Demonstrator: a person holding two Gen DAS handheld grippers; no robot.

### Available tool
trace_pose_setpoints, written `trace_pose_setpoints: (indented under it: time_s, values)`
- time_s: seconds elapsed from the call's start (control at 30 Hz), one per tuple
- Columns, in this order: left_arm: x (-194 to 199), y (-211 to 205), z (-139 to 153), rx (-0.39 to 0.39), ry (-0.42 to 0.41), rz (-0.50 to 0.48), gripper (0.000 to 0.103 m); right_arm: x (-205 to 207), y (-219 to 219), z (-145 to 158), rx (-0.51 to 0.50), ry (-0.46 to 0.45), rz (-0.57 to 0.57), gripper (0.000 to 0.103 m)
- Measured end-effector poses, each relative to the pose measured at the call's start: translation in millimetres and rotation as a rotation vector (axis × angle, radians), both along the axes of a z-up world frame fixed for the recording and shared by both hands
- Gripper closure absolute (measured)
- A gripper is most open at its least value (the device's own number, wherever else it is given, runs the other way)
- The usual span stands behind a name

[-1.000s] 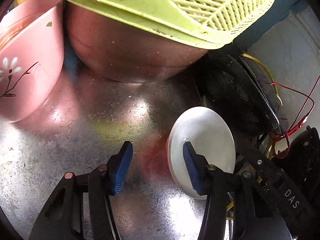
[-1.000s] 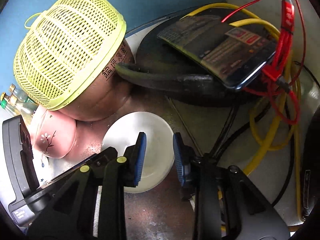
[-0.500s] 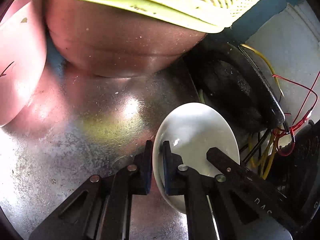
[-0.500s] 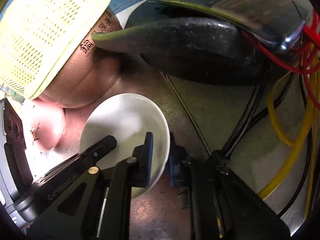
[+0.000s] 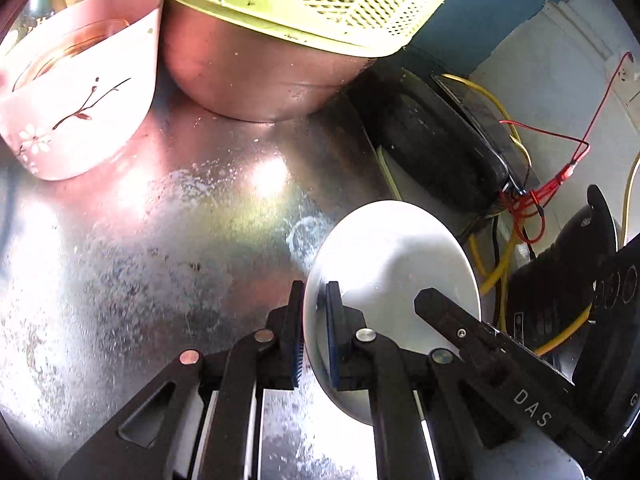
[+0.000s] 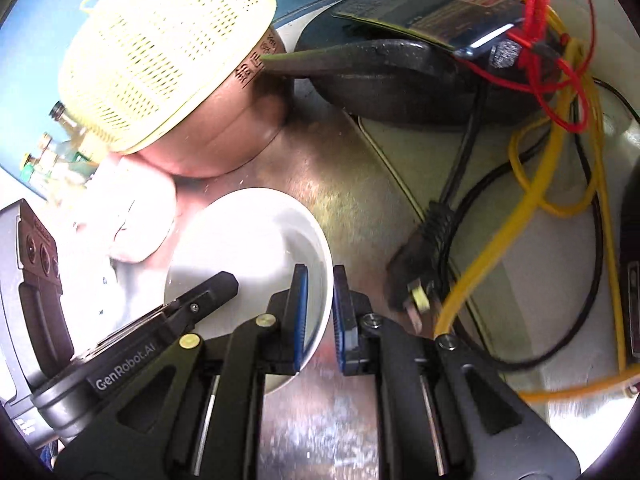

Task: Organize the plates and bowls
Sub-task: 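Lift the second bowl with both grippers and carry it over the stack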

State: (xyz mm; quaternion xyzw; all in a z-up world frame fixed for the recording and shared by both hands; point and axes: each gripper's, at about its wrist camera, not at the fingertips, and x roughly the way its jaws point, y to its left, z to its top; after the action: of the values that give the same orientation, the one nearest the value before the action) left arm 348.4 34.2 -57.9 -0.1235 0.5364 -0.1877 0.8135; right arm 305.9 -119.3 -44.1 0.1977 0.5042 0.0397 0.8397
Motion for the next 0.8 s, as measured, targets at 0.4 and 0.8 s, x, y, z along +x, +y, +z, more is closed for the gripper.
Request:
trace_pose_setpoints:
  time_s: [0.4, 0.8]
  values:
    - [-97.6, 4.4, 18.6, 0.032, 0.000, -0.003, 0.095, -78.2, 3.3, 11.4, 0.008, 0.011, 0.051, 0.091]
    - [-179.3, 13.7, 43.6, 0.079, -0.024, 0.065, 0.095, -140.9, 7.8, 26.8, 0.046, -0.012, 0.137, 0.091]
